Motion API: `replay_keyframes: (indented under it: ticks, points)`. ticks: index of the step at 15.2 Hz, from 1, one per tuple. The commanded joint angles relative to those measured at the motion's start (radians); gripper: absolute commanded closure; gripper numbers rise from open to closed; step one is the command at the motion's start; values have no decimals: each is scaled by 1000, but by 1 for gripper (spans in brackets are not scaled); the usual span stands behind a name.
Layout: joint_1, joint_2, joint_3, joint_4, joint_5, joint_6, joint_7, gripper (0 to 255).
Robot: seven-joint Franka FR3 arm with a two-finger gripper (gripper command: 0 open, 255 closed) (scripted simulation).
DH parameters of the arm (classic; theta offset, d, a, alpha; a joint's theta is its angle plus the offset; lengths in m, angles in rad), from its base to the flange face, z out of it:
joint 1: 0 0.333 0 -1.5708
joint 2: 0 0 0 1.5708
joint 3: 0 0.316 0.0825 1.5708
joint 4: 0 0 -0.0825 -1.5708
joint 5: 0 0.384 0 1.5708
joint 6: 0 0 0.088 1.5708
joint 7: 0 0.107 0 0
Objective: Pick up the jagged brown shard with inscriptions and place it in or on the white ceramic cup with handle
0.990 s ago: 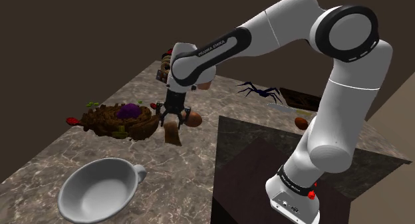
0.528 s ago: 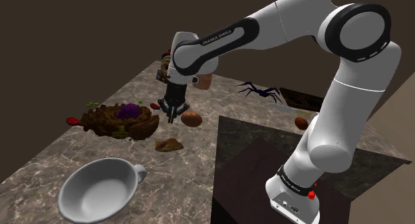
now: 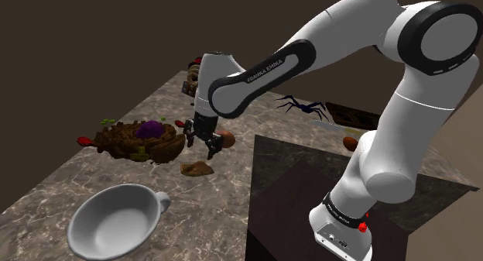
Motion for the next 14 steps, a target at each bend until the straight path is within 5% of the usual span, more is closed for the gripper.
replay_keyframes:
  ticks: [1,2,14]
  points:
    - [70,27,-10,-21,-128,57,533,0]
    - [94,45,-16,-12,-170,57,682,0]
    - [103,130,-28,-23,-196,151,700,0]
